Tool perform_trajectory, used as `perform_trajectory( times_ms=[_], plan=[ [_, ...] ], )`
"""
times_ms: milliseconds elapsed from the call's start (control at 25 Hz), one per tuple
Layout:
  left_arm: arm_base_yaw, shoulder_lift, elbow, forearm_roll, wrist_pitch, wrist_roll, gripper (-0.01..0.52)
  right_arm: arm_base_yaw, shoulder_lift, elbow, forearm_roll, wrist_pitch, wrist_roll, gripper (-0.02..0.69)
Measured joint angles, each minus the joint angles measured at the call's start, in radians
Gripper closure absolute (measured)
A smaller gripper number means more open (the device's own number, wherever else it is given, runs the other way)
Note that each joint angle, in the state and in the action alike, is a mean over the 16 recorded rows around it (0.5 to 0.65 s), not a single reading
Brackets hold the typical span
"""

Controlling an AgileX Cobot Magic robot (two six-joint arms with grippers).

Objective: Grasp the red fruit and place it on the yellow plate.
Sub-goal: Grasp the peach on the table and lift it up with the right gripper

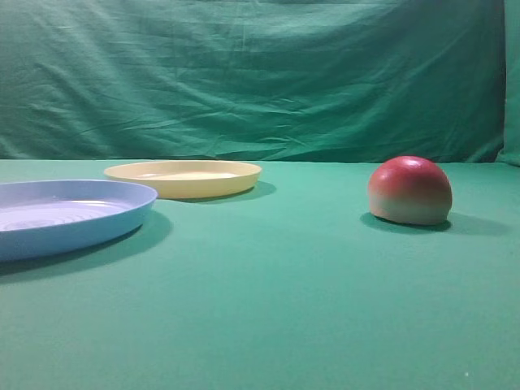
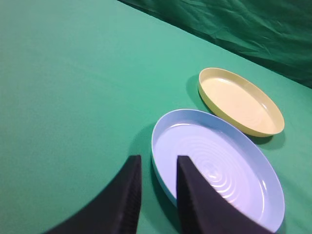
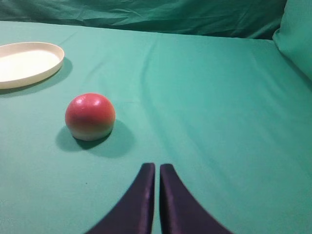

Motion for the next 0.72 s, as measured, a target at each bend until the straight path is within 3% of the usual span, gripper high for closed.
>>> perform_trajectory(
  times_ms=[720],
  plan=[
    [0.000, 0.000, 0.000, 0.000, 0.000, 0.000, 0.357, 0.000, 0.000, 0.000, 0.000, 0.000, 0.000, 0.665]
  ],
)
